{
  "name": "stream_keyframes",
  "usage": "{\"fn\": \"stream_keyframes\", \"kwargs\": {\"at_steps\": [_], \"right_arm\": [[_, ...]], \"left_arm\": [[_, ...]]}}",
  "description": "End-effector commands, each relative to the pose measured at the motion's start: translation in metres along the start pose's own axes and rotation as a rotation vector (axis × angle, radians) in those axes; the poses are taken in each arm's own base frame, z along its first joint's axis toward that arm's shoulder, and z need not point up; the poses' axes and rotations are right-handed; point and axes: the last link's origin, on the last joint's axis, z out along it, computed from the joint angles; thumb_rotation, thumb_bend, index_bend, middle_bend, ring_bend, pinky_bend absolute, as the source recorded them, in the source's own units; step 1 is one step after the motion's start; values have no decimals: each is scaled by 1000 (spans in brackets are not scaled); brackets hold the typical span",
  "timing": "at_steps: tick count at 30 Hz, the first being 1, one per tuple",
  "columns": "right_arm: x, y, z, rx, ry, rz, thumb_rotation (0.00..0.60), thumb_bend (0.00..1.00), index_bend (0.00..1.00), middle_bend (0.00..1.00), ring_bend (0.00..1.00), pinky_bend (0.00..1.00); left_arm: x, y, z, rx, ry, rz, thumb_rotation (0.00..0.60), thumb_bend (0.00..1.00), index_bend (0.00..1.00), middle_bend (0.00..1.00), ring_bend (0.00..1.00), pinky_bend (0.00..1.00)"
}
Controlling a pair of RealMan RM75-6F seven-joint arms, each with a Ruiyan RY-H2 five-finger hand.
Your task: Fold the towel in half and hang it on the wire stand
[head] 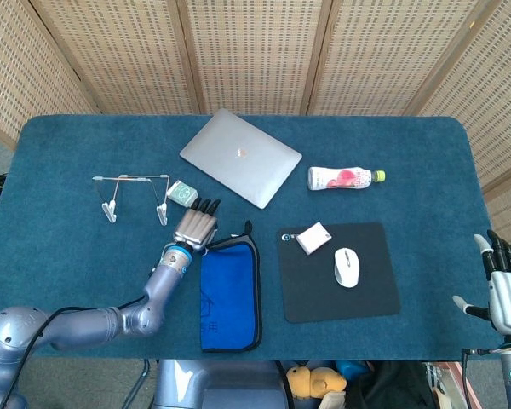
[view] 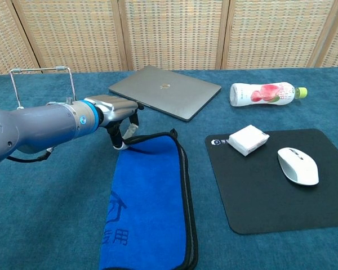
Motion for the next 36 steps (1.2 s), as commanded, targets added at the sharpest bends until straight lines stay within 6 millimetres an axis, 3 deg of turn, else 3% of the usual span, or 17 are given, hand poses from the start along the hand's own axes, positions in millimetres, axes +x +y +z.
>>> {"fn": "stream_keyframes", "kwargs": {"at_steps": [1, 5, 7, 13, 15, 18, 26, 36], "right_arm": [[0, 0, 0, 0, 0, 1, 600, 0, 0, 0, 0, 0], [1, 1, 0, -2, 1, 4, 600, 0, 0, 0, 0, 0], [1, 1, 0, -3, 3, 6, 600, 0, 0, 0, 0, 0], [1, 1, 1, -4, -1, 5, 600, 0, 0, 0, 0, 0], [0, 2, 1, -7, -3, 5, 600, 0, 0, 0, 0, 0], [1, 2, 2, -8, -2, 6, 600, 0, 0, 0, 0, 0], [1, 0, 0, 3, -5, 7, 600, 0, 0, 0, 0, 0], [-1, -5, -4, 23, -6, -1, 600, 0, 0, 0, 0, 0]], "left_arm": [[19, -1, 0, -2, 53, -14, 600, 557, 782, 0, 0, 0], [49, -7, 0, 8, 129, -4, 600, 559, 785, 0, 0, 0], [77, -12, 0, 21, 188, -17, 600, 558, 787, 0, 0, 0], [133, -24, -5, 38, 287, -84, 600, 558, 790, 0, 0, 0], [164, -34, -10, 56, 350, -114, 600, 558, 791, 0, 0, 0], [188, -48, -16, 83, 389, -147, 600, 558, 794, 0, 0, 0], [213, -96, -29, 177, 432, -173, 600, 558, 797, 0, 0, 0], [203, -167, -48, 274, 406, -240, 600, 559, 797, 0, 0, 0]]}}
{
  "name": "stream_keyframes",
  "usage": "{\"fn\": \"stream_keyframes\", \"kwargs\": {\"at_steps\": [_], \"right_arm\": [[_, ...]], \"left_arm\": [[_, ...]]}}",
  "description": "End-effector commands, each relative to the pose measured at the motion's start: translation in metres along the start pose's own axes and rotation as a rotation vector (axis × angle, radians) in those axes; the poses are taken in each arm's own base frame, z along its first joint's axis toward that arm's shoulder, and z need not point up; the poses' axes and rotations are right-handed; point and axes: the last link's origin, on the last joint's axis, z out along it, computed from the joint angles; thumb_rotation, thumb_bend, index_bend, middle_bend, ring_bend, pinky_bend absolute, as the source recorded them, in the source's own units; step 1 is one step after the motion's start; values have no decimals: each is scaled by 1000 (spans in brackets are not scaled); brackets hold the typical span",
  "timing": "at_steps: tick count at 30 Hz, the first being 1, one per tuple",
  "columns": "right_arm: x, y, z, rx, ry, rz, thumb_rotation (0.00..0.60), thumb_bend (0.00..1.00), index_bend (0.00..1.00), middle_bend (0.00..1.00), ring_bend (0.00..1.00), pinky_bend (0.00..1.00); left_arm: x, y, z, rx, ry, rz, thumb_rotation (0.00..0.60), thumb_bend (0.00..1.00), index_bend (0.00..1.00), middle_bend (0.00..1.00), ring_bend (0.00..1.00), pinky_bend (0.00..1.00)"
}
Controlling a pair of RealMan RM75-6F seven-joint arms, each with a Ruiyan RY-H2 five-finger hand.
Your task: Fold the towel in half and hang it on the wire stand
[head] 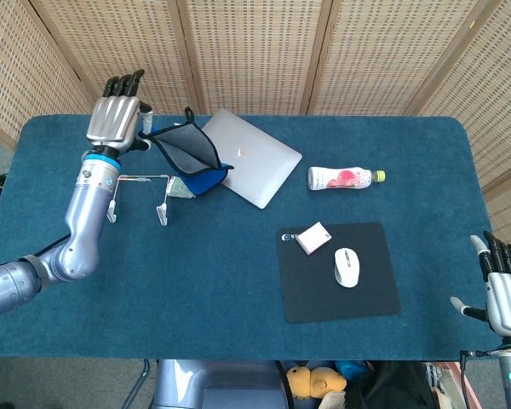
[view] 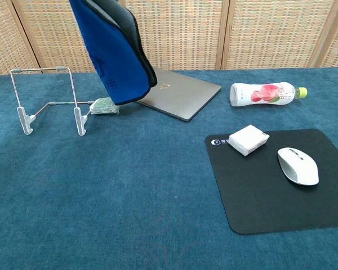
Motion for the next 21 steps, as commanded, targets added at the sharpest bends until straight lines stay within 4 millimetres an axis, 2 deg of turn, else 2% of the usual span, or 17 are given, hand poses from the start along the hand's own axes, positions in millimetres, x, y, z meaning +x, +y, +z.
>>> {"fn": "stream_keyframes", "kwargs": {"at_steps": [1, 8, 13, 21], "right_arm": [[-1, -1, -1, 5, -1, -2, 600, 0, 0, 0, 0, 0], [-2, -6, -3, 22, -4, -8, 600, 0, 0, 0, 0, 0], [-2, -8, -4, 35, -3, -7, 600, 0, 0, 0, 0, 0], [1, -10, -7, 50, 2, 1, 600, 0, 0, 0, 0, 0]], "left_arm": [[3, -26, -1, 36, -6, -13, 600, 558, 797, 0, 0, 0], [17, -66, -7, 78, 9, -59, 600, 557, 797, 0, 0, 0], [23, -84, -15, 92, 13, -66, 600, 559, 797, 0, 0, 0], [23, -100, -31, 103, -7, -74, 600, 558, 798, 0, 0, 0]]}}
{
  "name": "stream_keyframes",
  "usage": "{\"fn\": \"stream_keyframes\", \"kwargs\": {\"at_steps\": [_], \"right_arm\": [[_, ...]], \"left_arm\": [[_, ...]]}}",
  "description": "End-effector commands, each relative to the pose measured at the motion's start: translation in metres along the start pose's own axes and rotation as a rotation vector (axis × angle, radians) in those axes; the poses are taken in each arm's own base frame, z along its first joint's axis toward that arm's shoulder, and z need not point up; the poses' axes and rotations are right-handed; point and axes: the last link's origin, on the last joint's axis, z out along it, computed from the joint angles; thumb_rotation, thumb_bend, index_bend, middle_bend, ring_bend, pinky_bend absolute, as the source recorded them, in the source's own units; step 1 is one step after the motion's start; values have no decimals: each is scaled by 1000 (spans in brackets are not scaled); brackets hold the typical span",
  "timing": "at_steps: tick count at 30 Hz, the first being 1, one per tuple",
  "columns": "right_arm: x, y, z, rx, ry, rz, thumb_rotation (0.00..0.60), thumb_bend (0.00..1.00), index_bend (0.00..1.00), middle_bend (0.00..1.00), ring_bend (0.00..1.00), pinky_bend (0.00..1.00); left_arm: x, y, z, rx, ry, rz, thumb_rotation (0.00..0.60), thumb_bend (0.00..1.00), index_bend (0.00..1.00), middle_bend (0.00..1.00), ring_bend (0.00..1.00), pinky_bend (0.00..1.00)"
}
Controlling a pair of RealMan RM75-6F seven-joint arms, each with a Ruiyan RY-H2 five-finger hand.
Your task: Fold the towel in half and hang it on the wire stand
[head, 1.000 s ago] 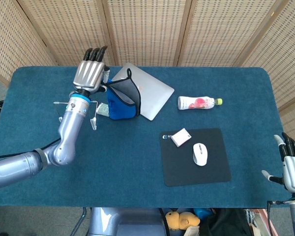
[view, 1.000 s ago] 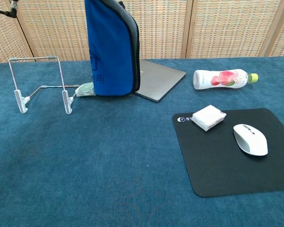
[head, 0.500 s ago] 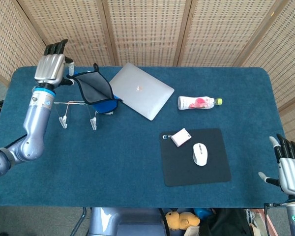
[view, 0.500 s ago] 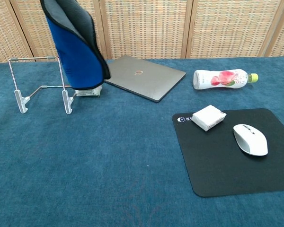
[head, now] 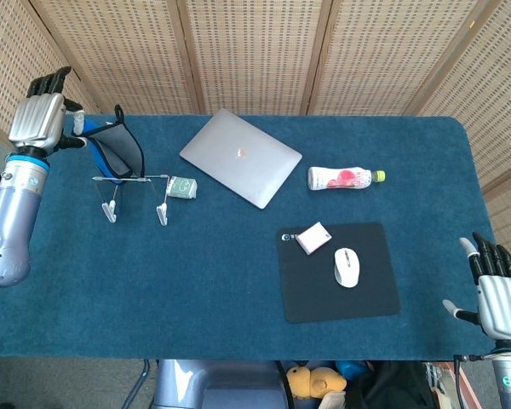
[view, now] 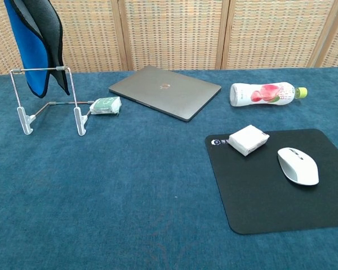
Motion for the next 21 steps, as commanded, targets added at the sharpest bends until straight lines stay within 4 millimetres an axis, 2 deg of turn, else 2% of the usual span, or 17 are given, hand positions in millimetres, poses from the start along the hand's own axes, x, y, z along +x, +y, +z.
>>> {"fn": "stream_keyframes", "kwargs": {"at_steps": [1, 9, 21], "right_arm": [[1, -1, -1, 5, 4, 5, 600, 0, 0, 0, 0, 0], [3, -2, -4, 17, 6, 13, 600, 0, 0, 0, 0, 0], [7, -3, -7, 33, 13, 26, 600, 0, 0, 0, 0, 0]], "left_arm": [[-1, -5, -6, 0, -9, -4, 600, 558, 798, 0, 0, 0], [-8, -12, -19, -13, -33, -44, 600, 558, 800, 0, 0, 0], [-19, -37, -48, -5, -73, -79, 600, 554, 803, 0, 0, 0]]}}
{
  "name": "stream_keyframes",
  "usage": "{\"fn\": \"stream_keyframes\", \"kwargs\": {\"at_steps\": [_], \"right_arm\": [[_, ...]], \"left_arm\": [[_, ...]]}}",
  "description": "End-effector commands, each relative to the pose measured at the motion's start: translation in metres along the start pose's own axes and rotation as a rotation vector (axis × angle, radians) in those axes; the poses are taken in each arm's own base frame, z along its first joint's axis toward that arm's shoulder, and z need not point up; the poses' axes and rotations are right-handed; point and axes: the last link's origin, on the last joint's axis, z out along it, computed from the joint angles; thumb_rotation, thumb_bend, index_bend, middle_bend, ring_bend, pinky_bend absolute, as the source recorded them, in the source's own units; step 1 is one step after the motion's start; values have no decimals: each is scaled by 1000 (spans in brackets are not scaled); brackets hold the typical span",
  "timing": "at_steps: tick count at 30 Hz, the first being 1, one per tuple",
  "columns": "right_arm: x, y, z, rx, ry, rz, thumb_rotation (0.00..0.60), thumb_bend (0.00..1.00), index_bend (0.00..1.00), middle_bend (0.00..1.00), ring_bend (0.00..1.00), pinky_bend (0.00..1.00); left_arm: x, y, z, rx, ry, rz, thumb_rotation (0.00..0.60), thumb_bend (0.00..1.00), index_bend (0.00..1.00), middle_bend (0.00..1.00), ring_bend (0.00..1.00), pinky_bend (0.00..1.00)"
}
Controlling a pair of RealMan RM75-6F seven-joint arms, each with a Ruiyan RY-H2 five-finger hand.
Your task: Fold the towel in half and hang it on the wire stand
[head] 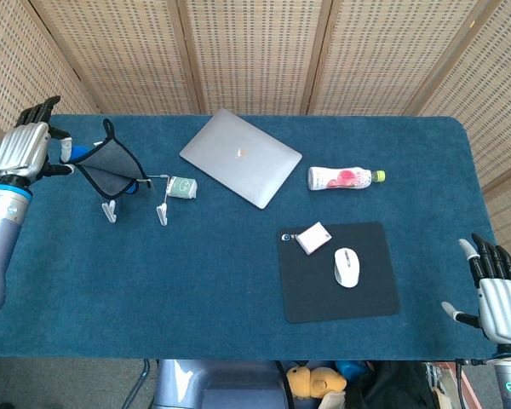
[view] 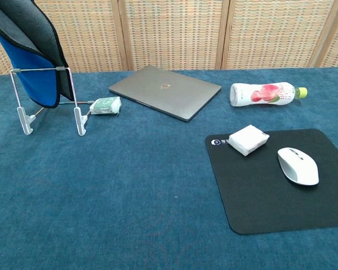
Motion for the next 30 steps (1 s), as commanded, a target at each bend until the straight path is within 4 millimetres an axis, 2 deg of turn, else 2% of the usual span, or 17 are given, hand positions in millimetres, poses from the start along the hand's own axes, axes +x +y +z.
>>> {"fn": "stream_keyframes", "kwargs": {"at_steps": [1, 6, 12, 16, 20, 21, 22, 23, 25, 26, 30], "right_arm": [[1, 0, -1, 3, 4, 4, 600, 0, 0, 0, 0, 0], [3, -1, -3, 9, 7, 11, 600, 0, 0, 0, 0, 0], [6, -2, -6, 21, 14, 17, 600, 0, 0, 0, 0, 0], [6, -2, -7, 22, 14, 18, 600, 0, 0, 0, 0, 0], [8, -3, -10, 32, 15, 22, 600, 0, 0, 0, 0, 0], [8, -3, -10, 33, 16, 23, 600, 0, 0, 0, 0, 0], [8, -4, -11, 35, 16, 24, 600, 0, 0, 0, 0, 0], [9, -4, -12, 37, 16, 25, 600, 0, 0, 0, 0, 0], [10, -4, -13, 41, 18, 28, 600, 0, 0, 0, 0, 0], [11, -5, -14, 43, 20, 29, 600, 0, 0, 0, 0, 0], [12, -5, -15, 47, 23, 33, 600, 0, 0, 0, 0, 0]], "left_arm": [[-5, -6, -9, -5, -17, -4, 600, 555, 802, 0, 0, 0], [-13, -13, -23, -41, -26, 15, 600, 555, 803, 0, 0, 0], [-39, -27, -50, -109, -54, 82, 600, 555, 802, 0, 0, 0], [-46, -34, -56, -113, -69, 116, 600, 554, 801, 0, 0, 0], [-67, -50, -65, -85, -96, 169, 600, 553, 774, 0, 0, 0], [-70, -51, -66, -82, -99, 174, 600, 551, 738, 0, 0, 0], [-74, -54, -67, -77, -105, 183, 600, 521, 603, 0, 0, 0], [-78, -55, -67, -75, -110, 191, 600, 460, 379, 0, 0, 0], [-86, -57, -68, -83, -114, 180, 600, 331, 63, 0, 0, 0], [-90, -54, -69, -103, -118, 150, 600, 277, 0, 0, 0, 0], [-95, -57, -73, -167, -109, 135, 600, 188, 0, 0, 0, 0]]}}
